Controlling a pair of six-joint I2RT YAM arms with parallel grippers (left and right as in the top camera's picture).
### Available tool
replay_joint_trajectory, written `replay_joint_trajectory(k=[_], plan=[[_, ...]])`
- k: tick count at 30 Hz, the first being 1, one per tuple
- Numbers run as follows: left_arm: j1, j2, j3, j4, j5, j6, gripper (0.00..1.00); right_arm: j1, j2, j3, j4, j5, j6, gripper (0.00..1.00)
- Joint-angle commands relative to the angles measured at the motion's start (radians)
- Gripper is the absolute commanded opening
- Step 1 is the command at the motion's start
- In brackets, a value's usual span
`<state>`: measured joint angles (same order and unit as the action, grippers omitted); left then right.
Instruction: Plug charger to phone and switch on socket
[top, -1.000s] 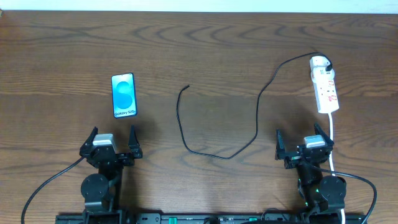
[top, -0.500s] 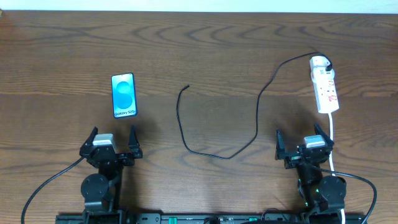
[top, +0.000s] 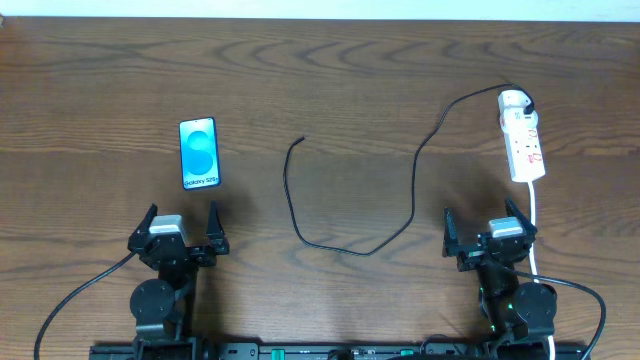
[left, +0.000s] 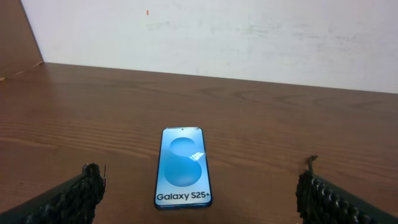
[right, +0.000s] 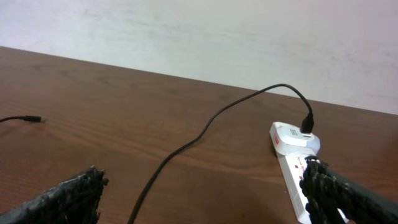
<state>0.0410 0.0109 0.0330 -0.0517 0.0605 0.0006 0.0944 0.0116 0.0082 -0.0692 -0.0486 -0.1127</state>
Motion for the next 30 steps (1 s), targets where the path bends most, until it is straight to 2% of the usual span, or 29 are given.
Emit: replay_joint_trajectory(k=[1,30], plan=[[-0.005,-0.007,-0.029,-0.014,-0.009,0.006,1.0,0.004,-0.006,-0.003,-0.002,0.005,0.014,0.99],[-0.005,-0.007,-0.029,-0.009,-0.027,0.006,1.0,0.004,-0.006,-0.003,-0.002,0.005,0.014,0.99]])
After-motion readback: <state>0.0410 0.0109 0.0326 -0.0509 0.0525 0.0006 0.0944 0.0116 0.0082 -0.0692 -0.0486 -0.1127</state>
